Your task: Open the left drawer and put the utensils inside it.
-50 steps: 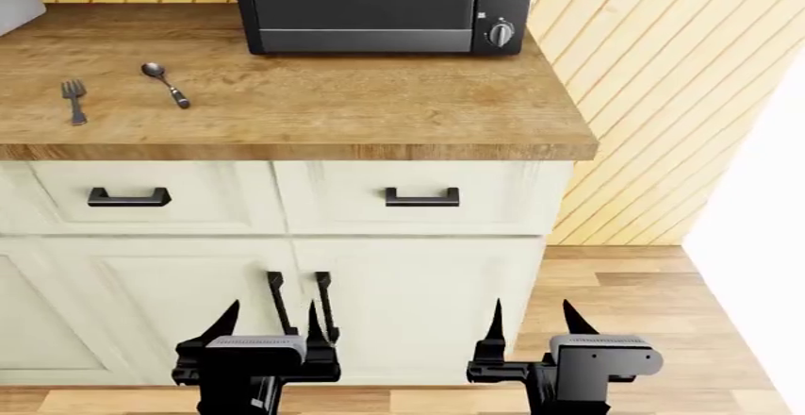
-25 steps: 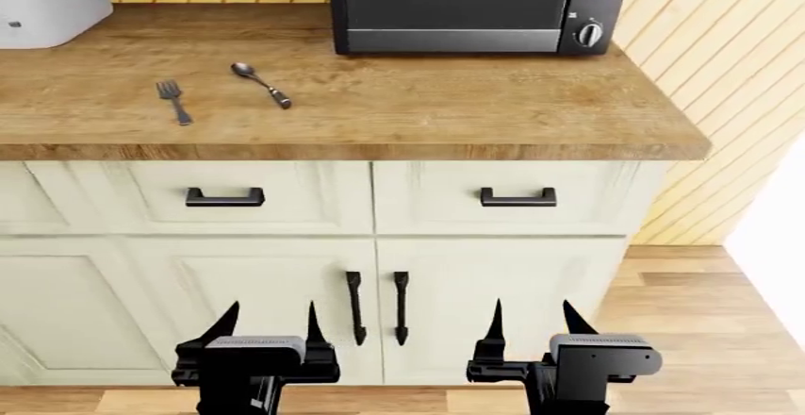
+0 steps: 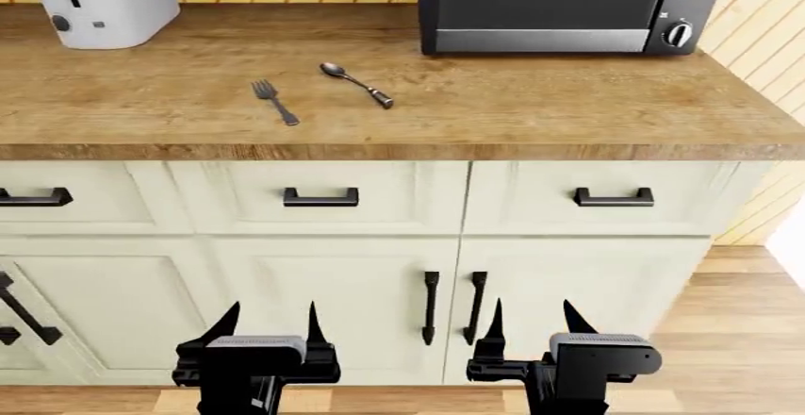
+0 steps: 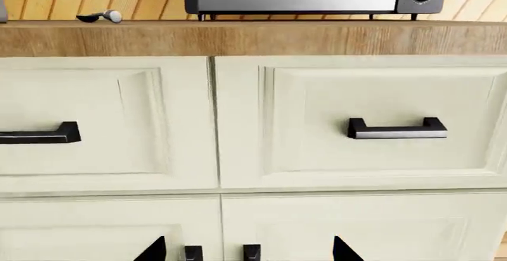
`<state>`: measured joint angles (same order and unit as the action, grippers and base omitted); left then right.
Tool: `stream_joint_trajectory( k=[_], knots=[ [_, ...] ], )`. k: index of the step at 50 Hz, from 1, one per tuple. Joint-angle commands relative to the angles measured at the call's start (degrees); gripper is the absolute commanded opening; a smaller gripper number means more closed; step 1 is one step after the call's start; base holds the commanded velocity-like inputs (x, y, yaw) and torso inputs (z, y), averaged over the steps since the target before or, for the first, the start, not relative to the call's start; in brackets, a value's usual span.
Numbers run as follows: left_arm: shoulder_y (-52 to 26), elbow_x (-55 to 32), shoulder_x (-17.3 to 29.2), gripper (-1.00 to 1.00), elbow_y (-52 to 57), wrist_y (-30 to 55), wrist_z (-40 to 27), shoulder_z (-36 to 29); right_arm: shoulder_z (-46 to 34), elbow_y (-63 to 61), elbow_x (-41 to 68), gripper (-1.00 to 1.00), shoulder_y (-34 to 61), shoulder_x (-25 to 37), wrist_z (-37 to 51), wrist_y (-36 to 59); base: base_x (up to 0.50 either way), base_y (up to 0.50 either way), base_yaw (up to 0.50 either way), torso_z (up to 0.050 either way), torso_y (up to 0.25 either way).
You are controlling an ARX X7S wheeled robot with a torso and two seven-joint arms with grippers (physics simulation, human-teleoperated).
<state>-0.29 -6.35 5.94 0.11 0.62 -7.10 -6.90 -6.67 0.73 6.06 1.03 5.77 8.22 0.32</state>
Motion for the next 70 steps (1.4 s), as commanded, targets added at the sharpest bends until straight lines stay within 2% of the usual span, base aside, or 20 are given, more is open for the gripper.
stream_joint_trajectory(
  k=[1, 37, 53, 70],
  knots=[
    [-0.1, -0.6, 0.6, 1.00, 0.1, 0.3, -0.8, -0.8, -0.8, 0.0, 0.5, 1.00, 0.1, 0.6, 0.8, -0.1, 0.00, 0.50, 0.00, 0.000, 0.000],
    [-0.4, -2.4, 2.1, 1.00, -0.5, -0.2, -2.5, -2.3, -2.7, 0.2, 1.9, 1.00, 0.4, 2.1, 2.7, -0.2, 0.00, 0.48, 0.00, 0.000, 0.000],
    [-0.8, -2.9, 2.7, 1.00, -0.4, 0.6, -2.8, -3.4, -3.2, 0.3, 2.9, 1.00, 0.6, 2.5, 3.4, 0.2, 0.00, 0.01, 0.00, 0.000, 0.000],
    [-0.9, -3.4, 3.2, 1.00, -0.3, 1.5, -3.6, -4.0, -3.8, 0.4, 3.5, 1.00, 0.7, 3.0, 4.0, 0.1, 0.00, 0.00, 0.00, -0.049, 0.000]
  ],
)
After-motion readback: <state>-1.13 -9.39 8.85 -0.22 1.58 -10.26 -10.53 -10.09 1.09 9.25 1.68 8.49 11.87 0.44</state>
